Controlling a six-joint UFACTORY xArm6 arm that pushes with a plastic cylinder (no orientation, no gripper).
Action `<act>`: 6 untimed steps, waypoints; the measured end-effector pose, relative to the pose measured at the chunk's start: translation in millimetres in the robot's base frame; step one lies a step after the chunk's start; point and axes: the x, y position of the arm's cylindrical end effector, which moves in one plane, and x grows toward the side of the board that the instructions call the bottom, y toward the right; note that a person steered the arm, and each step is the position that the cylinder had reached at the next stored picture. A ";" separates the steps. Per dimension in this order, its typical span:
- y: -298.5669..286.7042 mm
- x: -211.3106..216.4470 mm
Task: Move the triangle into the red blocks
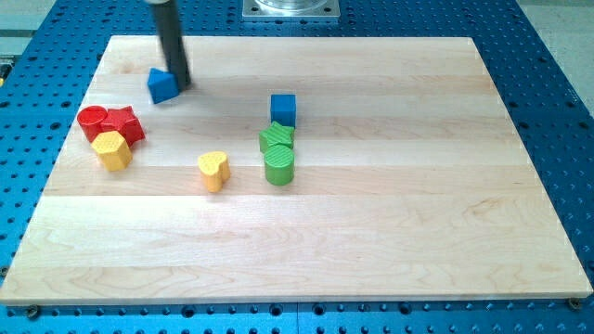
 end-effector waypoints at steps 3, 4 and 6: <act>5.2 14.4; -27.5 23.4; 7.4 40.3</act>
